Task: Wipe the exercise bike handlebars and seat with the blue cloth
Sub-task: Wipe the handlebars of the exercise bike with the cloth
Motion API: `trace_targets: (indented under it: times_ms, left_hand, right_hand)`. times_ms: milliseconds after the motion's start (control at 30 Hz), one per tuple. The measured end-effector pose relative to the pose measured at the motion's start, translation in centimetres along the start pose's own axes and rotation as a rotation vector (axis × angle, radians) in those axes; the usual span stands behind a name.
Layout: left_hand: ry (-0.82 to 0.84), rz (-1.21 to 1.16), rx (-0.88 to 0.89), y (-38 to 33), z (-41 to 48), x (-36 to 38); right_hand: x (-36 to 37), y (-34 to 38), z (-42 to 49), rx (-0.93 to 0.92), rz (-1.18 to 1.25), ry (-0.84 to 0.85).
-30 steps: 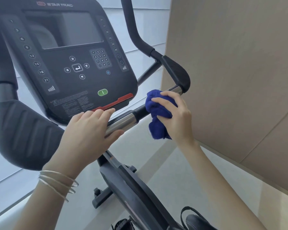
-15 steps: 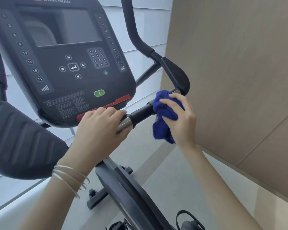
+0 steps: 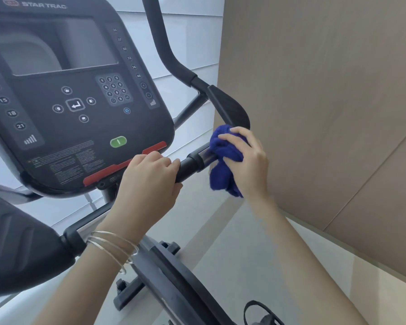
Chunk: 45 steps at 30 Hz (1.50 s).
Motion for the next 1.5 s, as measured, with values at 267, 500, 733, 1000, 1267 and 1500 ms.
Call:
trace_targets:
  times_ms: [267,500,733,1000,1267,1500]
  left_hand:
    - [-0.040,-0.043,-0.013,-0.2,0.1,-0.3]
    - [-0.021,-0.063,-0.022,-0.2,-0.4,-0.1]
    - [-0.053,-0.008,-0.036,-0.3,-0.6,0.0]
    - [-0.059,0.145,-0.139,0.4,-2.4,0.6]
    - [-0.054,0.242,-0.147,0.3,-2.3,0.6]
    - [-0.023,0.243,-0.134,0.1,-2.3,0.7]
  right_hand:
    - [1.7,3.1,-0.6,-0.266,-0.096,0.152]
    - [1.2,0.8,4.4,-0.025,-0.124,0.181]
    - [2.4,3.4,1.1,-0.214,-0.033,0.265]
    - [2.0,1.9,2.1,-0.105,-0.146,0.174]
    - [1.5,0.7,3.0,-0.070,-0.101,0.191]
    - [2.6,2.5,-0.5,-0.205,-0.101,0.180]
Point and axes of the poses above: each hand's wrist, its own z-axis towards the middle knuckle, its own x-axis out of the palm, y = z × x, the point moved 10 cm from there along z, towards the middle knuckle, and after that the axes turned 13 degrees about z, right-handed, at the moved point
